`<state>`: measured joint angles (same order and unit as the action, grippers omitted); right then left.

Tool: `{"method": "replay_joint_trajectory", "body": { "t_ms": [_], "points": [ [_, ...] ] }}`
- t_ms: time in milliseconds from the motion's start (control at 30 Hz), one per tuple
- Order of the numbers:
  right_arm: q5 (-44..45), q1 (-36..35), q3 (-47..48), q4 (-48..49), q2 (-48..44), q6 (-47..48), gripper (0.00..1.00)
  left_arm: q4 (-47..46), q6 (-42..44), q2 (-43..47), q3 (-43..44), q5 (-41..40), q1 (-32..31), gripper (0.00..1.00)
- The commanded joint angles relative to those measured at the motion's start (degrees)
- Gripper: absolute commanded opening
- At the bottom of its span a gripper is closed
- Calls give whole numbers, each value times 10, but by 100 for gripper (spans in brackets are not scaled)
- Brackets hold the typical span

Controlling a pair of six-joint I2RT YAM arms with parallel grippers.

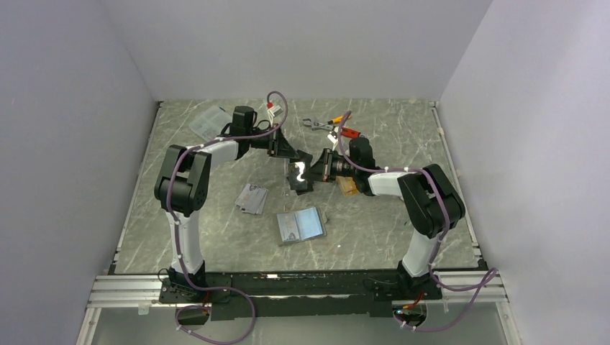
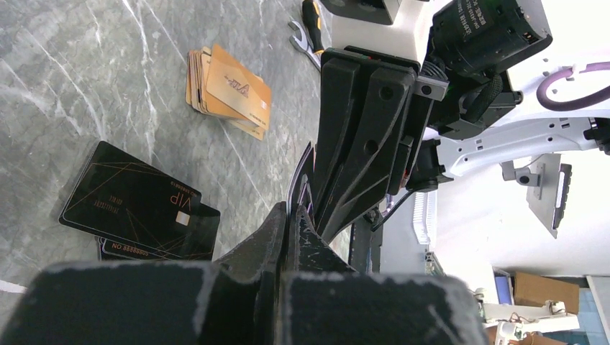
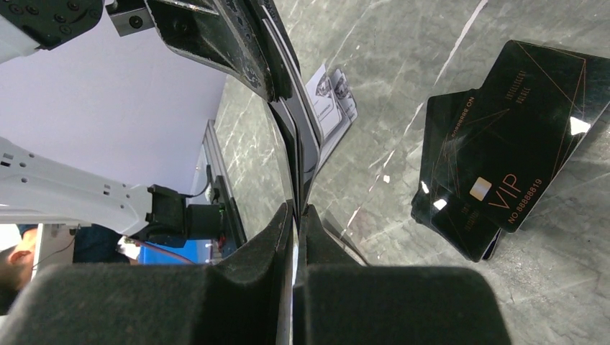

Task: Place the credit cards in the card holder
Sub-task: Place the credit card at the center of the board.

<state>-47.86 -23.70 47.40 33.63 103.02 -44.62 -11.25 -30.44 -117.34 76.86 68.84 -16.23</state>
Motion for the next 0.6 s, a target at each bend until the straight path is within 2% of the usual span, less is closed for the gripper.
{"method": "replay_joint_trajectory", "body": {
  "t_ms": [0,300,567],
  "points": [
    [-40,-1,-21,-16,3,4,3,-47,14,-1,35,-80,29,0],
    [-40,6,-32,-2,18,-11,7,-30,5,0,20,-147,34,0],
    [-48,17,-53,65,34,-62,12,-33,-12,2,-1,-168,41,0]
  ]
}}
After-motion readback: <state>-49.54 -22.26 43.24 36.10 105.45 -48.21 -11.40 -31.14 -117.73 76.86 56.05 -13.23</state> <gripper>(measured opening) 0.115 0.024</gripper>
